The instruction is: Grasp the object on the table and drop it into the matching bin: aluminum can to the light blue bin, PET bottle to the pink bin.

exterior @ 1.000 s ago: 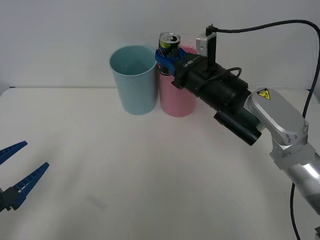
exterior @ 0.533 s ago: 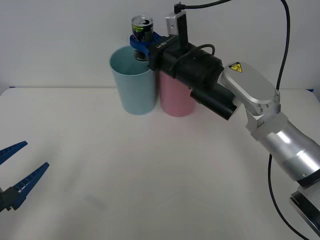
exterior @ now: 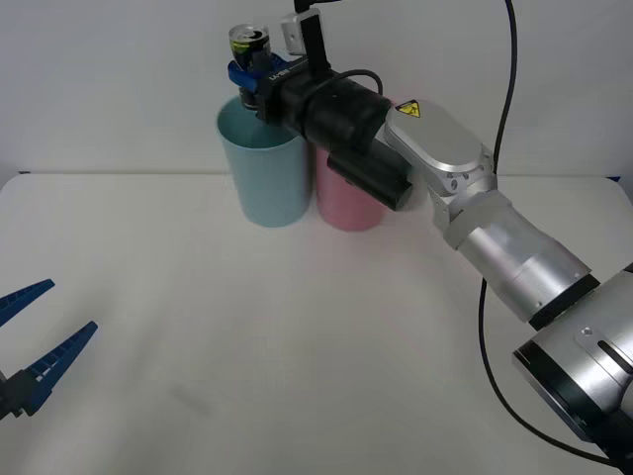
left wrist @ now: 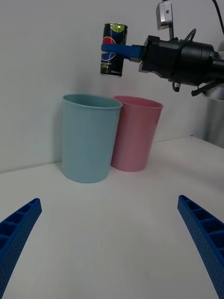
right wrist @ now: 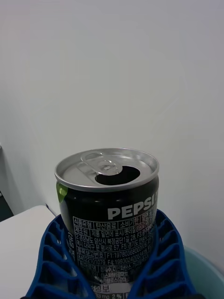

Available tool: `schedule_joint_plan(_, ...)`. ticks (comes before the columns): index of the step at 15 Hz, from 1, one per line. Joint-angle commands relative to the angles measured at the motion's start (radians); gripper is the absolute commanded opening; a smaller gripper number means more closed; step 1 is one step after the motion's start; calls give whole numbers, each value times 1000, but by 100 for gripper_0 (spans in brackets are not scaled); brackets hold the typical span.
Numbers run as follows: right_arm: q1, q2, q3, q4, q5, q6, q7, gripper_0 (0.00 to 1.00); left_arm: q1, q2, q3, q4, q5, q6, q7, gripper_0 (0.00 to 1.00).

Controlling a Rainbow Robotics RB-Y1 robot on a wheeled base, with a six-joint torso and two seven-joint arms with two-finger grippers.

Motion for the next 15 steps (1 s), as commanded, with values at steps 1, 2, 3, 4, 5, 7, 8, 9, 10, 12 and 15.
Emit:
schedule_joint_plan(1, -52, 55, -14, 90, 4, 69, 80, 0, 0, 0, 0, 0, 0, 0, 0, 100)
schedule_joint_plan(2, -75, 80, -34, 136, 4, 77, 119, 0, 0, 0, 0, 0, 0, 0, 0, 100)
schedule_joint_plan(3, -89, 96, -49, 167, 4, 83, 143, 0, 0, 0, 0, 0, 0, 0, 0, 100)
schedule_joint_plan(4, -97, 113, -61, 190, 4, 97, 169, 0, 0, 0, 0, 0, 0, 0, 0, 100)
schedule_joint_plan(5, -102, 130, -77, 211, 4, 117, 194, 0, 0, 0, 0, 0, 0, 0, 0, 100)
schedule_joint_plan(7, -103, 147, -83, 226, 4, 135, 197, 0, 0, 0, 0, 0, 0, 0, 0, 100)
schedule_joint_plan(8, -103, 152, -84, 226, 4, 143, 200, 0, 0, 0, 0, 0, 0, 0, 0, 100)
schedule_joint_plan(9, -103, 152, -83, 226, 4, 146, 202, 0, 0, 0, 0, 0, 0, 0, 0, 100)
schedule_joint_plan(10, -103, 150, -84, 225, 4, 146, 203, 0, 0, 0, 0, 0, 0, 0, 0, 100)
schedule_joint_plan(12, -103, 150, -84, 226, 4, 146, 203, 0, 0, 0, 0, 0, 0, 0, 0, 100)
schedule_joint_plan(15, -105, 150, -93, 226, 15, 148, 211, 54, 0, 0, 0, 0, 0, 0, 0, 100)
